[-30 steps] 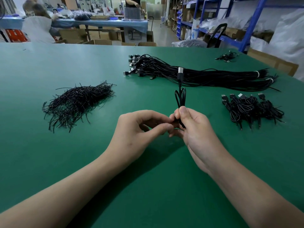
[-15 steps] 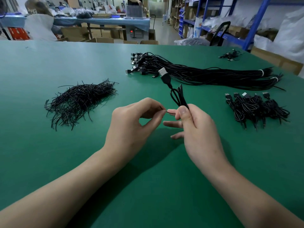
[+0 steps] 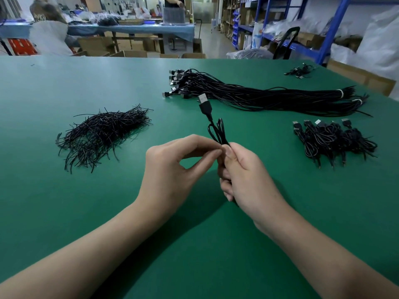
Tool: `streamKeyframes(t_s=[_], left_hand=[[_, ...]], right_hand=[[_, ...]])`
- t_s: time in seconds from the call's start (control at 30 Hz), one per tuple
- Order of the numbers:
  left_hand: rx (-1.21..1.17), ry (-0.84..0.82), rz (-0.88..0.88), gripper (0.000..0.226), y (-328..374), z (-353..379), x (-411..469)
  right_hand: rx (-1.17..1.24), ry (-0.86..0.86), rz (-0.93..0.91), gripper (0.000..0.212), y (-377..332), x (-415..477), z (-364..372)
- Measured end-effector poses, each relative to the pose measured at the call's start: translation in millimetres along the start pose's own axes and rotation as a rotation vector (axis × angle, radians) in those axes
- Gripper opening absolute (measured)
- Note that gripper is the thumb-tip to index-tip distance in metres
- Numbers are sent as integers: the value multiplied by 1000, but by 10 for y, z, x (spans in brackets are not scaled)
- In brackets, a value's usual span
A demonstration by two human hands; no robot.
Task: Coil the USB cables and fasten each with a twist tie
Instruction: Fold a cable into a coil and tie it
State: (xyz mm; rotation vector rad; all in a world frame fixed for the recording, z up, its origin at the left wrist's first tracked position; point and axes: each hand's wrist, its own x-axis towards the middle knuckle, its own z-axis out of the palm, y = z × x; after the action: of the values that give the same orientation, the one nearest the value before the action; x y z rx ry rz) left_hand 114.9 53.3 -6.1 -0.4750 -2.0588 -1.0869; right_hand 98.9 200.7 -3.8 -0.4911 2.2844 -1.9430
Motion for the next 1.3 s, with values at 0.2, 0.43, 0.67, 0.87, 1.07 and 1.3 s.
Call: streamKeyframes(t_s=[0.2,0.43,0.67,0.87,1.07,1.3], left_hand=[[-174,-58,-137,9,-56,-4,13],[-417,-77,-350,9,-68,-37,24],[-611,-92,-510,10,-74,-26,44],[-631,-66,-563,14,-61,-19,43],[-571,-2,-667,36,-49,-10,24],[-445,12,-586,30,-48,6,-5]], right_hand=[[67,-20,-11,32,-6,10,16],[36,-84,-46,33,11,6,27],[-101,-127,-117,26,76,14,8],[-110,-119,-165,26,96,31,26],[-112,-118,-207,28,107,19,20],[-139,-92,-211,28,110,9,11]])
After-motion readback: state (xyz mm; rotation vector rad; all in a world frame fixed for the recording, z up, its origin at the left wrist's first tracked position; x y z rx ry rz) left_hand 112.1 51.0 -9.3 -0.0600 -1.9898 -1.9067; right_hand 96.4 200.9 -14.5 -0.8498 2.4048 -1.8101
